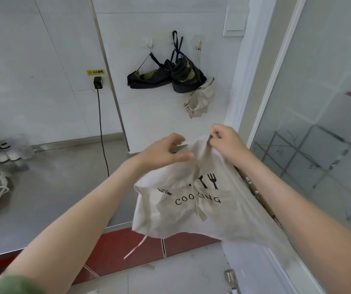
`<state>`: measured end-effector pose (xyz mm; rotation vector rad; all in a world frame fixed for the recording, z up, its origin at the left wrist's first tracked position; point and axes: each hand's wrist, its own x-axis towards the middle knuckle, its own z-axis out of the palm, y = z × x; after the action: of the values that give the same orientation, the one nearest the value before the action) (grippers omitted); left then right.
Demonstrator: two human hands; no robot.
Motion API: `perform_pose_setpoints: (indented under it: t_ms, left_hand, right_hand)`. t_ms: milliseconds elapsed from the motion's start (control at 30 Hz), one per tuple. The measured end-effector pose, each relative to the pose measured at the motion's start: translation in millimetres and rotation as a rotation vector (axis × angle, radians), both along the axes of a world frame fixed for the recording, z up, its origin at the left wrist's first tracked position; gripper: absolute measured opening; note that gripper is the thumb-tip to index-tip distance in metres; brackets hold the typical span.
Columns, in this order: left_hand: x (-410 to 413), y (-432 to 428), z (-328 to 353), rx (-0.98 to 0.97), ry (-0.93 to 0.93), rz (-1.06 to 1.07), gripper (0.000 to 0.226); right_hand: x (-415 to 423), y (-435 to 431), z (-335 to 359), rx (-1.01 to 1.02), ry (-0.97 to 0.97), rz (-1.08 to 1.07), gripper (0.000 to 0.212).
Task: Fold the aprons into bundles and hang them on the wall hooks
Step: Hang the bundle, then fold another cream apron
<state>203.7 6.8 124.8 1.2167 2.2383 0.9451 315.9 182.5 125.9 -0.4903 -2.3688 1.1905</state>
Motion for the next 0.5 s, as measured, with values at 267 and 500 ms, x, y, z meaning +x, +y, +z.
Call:
perform_pose_setpoints:
  t_ms: [267,500]
  left_hand:
    - [5.6,37.7,-2.8,0.124,0.267,0.181,0.028]
    - [-4.1,32.9,19.0,0.311,-0.05,0.235,0.031]
  right_hand:
    - [-3.7,-12.5,-3.2,0.007,-0.043,0.145,0.023]
    - [15.3,-10.6,-43.5,-0.149,-0.562,0.261,0.048]
